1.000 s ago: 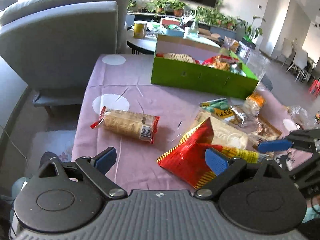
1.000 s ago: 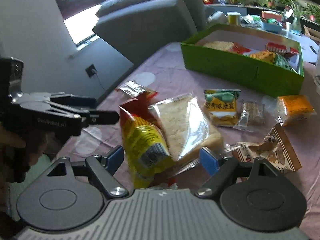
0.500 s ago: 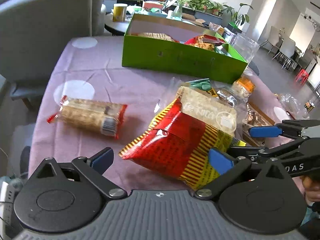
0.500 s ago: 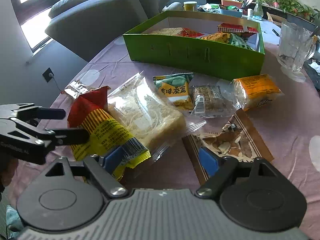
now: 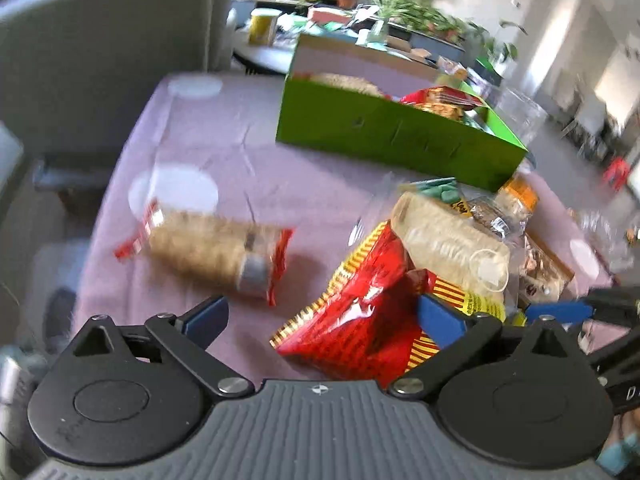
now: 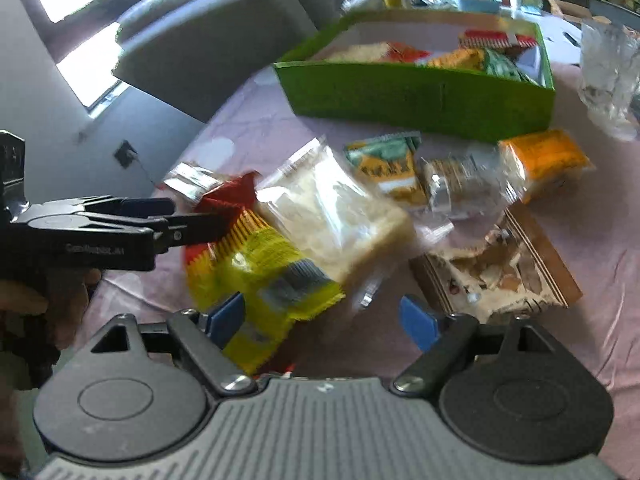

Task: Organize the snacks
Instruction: 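Grasp the red-and-yellow chip bag with the right tool and lift it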

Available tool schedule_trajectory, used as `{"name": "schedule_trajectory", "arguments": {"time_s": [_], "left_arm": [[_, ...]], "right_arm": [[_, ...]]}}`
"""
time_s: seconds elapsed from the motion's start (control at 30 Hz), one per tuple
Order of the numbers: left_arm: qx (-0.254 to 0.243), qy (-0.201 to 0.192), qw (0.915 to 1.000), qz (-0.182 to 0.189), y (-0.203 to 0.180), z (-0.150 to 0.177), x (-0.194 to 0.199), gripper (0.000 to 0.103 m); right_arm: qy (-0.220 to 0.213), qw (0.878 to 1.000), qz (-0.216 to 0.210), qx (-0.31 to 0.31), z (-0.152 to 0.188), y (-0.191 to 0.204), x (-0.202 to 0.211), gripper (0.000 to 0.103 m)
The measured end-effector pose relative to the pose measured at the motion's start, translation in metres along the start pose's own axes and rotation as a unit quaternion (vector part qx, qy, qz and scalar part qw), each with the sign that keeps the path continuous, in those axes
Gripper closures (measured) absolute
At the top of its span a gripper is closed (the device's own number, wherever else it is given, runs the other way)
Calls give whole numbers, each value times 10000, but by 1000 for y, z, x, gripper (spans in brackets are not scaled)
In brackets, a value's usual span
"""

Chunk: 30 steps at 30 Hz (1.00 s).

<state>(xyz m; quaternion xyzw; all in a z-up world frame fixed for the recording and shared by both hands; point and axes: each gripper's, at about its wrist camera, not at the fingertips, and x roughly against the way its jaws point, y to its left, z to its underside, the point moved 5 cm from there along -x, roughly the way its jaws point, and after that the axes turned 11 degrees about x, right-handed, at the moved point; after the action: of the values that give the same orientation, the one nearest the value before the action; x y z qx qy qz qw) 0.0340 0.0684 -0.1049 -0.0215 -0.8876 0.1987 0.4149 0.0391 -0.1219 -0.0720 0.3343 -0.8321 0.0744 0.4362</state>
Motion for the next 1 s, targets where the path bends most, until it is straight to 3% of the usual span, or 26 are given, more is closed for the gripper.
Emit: {"name": "schedule_trajectory", "arguments": {"time_s": [0.23, 0.3, 0.47, 0.63, 0.7, 0.8, 0.87, 1.0], "left_arm": [[-323, -82, 9993, -175, -13, 2, 3, 3], [-441, 26, 9990, 18, -19, 5, 3, 5], [-303, 274, 9980, 489, -21, 11, -2, 9], [-235, 328, 9976, 564, -20, 17, 4, 10], [-271, 450, 9964, 661, -23, 23, 8, 10], [-411, 617, 9947, 706, -27, 38, 18, 10], [-407, 675, 9948, 648, -27, 45, 24, 10], [-306, 639, 9963, 485, -18, 46, 37, 11]], "right_arm": [[16, 9998, -11, -204, 2, -6, 2, 37], [34, 9998, -64, -208, 3, -4, 3, 37], [215, 9961, -723, -452, 4, -2, -1, 38], [221, 9950, -841, -484, 3, -2, -2, 53], [76, 9956, -771, -531, -1, -6, 1, 58], [-158, 9993, 81, -324, -3, -15, 6, 58], [-167, 9985, 355, -381, -3, -24, 10, 58], [-103, 9967, -239, -773, 4, -34, 20, 57]]}}
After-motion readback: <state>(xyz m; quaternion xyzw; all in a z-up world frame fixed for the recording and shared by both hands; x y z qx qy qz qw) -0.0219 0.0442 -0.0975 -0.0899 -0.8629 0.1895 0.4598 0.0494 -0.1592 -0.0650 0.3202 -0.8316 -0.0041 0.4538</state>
